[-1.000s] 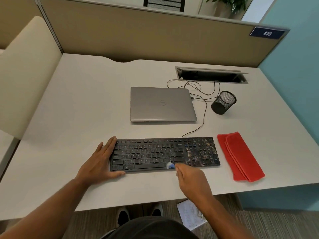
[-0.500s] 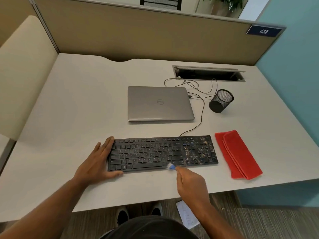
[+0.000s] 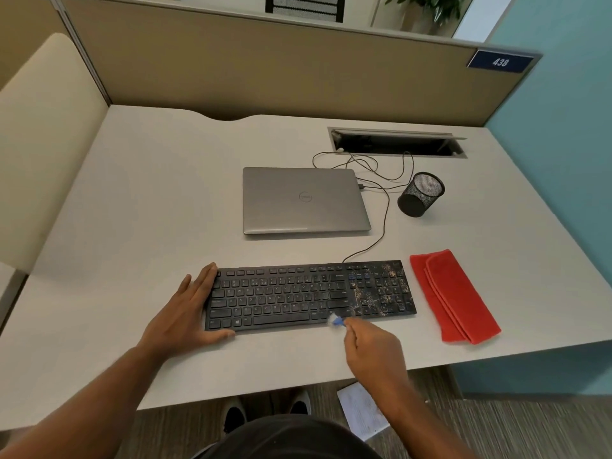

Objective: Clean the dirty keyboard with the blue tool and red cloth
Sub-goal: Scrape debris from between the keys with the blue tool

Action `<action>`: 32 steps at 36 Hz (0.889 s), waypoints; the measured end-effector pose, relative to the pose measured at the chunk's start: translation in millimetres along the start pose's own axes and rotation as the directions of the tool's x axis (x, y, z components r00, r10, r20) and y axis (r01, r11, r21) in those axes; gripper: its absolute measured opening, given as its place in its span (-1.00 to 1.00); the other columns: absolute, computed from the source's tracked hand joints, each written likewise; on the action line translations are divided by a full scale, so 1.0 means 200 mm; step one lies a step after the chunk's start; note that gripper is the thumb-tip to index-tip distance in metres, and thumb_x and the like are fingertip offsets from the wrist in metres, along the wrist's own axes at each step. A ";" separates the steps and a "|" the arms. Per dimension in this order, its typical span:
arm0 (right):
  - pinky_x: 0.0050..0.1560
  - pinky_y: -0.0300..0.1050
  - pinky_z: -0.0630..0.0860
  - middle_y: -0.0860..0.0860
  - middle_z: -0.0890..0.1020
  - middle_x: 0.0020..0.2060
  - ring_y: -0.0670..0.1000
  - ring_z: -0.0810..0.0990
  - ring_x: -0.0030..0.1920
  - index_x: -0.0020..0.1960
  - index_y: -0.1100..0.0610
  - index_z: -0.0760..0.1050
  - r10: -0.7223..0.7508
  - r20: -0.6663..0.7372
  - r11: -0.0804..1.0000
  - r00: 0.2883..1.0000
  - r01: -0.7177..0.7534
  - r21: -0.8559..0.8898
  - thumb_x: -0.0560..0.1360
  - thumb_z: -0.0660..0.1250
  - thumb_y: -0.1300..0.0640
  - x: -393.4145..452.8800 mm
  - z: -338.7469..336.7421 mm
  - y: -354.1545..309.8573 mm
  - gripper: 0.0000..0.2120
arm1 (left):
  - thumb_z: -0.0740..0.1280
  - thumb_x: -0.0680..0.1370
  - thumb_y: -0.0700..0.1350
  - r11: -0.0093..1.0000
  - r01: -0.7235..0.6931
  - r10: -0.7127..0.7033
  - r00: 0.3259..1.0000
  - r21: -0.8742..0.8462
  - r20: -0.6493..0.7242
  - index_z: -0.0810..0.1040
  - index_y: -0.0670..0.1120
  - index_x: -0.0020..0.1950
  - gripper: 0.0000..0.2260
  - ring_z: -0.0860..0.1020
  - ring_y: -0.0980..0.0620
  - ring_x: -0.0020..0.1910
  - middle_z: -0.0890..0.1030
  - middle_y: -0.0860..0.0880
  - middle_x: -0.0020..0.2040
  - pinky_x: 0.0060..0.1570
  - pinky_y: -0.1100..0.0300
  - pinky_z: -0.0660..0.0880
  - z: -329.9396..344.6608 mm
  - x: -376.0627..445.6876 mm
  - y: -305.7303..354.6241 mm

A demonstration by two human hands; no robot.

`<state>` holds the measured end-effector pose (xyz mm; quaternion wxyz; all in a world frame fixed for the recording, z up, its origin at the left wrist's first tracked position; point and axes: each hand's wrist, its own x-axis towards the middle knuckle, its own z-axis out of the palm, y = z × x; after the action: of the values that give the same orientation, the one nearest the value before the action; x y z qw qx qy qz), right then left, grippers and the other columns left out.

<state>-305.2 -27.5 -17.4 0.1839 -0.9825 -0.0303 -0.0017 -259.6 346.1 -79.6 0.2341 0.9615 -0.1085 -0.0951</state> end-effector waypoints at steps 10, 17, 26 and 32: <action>-0.32 -0.37 0.32 -0.14 0.64 -0.24 -0.16 0.53 -0.33 0.06 -0.02 0.64 -0.004 0.034 1.000 0.999 0.003 0.020 0.61 0.30 0.17 0.11 -0.13 0.00 -0.83 | 0.29 0.32 0.62 1.000 0.002 -0.002 1.000 -0.009 -0.002 -0.35 0.10 0.65 0.21 -0.15 0.09 0.63 -0.21 0.13 0.67 0.59 0.19 -0.27 0.00 0.00 0.00; -0.17 -0.24 0.35 -0.06 0.68 -0.02 -0.06 0.60 -0.12 0.18 -0.05 0.61 -0.032 0.337 0.983 0.941 0.091 -0.160 0.62 0.24 0.18 0.22 -0.18 -0.04 -0.75 | 0.31 0.33 0.60 1.000 0.000 0.000 1.000 -0.024 -0.006 -0.34 0.11 0.65 0.21 -0.17 0.11 0.62 -0.20 0.14 0.67 0.56 0.25 -0.32 0.00 0.00 0.00; -0.15 -0.18 0.40 -0.04 0.70 -0.03 -0.01 0.63 -0.10 0.09 -0.04 0.63 -0.006 0.438 0.968 0.899 0.115 -0.223 0.57 0.24 0.20 0.27 -0.19 -0.06 -0.75 | 0.28 0.35 0.61 1.000 -0.026 0.026 1.000 -0.001 -0.007 -0.29 0.02 0.68 0.21 -0.05 0.07 0.67 -0.14 0.07 0.70 0.61 0.17 -0.26 0.01 0.00 -0.01; -0.18 -0.15 0.52 -0.08 0.67 -0.15 -0.09 0.59 -0.21 0.10 -0.02 0.60 0.004 0.288 0.997 0.958 0.018 -0.075 0.65 0.20 0.12 0.28 -0.16 -0.09 -0.80 | 0.30 0.34 0.61 1.000 -0.011 0.011 1.000 -0.009 0.000 -0.32 0.06 0.67 0.22 -0.08 0.06 0.67 -0.16 0.10 0.69 0.64 0.09 -0.20 0.02 0.01 -0.02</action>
<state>-250.4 -18.9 20.6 0.1394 -0.9785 -0.0602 0.1395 -257.8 348.4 -84.9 0.2390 0.9597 -0.1135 -0.0945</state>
